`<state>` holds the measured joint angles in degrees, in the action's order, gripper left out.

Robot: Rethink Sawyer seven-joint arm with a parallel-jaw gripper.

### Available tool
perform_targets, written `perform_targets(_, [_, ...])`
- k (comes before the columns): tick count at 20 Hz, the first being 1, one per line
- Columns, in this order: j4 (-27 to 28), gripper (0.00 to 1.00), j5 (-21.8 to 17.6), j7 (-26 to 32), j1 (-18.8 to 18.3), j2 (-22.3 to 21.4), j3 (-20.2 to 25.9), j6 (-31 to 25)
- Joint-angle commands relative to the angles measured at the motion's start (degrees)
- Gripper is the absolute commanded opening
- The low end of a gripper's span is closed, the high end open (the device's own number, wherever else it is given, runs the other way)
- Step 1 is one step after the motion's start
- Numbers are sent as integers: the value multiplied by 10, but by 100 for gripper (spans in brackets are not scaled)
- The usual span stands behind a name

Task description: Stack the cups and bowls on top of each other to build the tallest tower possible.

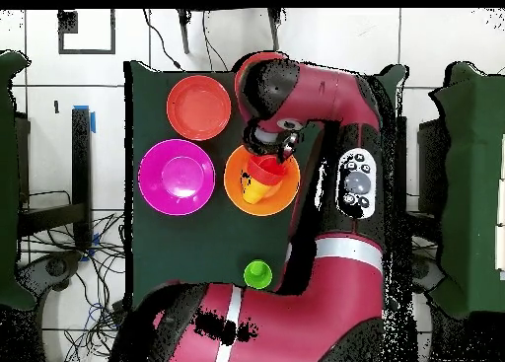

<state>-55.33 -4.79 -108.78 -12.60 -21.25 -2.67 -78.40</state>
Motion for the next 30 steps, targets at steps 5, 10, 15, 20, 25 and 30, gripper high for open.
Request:
perform_targets(5, [128,100,-39,51,-20,61,51,58])
perform_targets(10, [201,100,-29,73,-23,99,69,40])
perform_targets(15, [229,100,-23,66,-16,105,61,12])
perform_targets(20, [209,100,-2,27,-17,115,57,22])
perform_targets(25, [155,100,15,-21,-14,107,39,21])
perform_targets(30, [94,100,31,-35,-15,79,27,10])
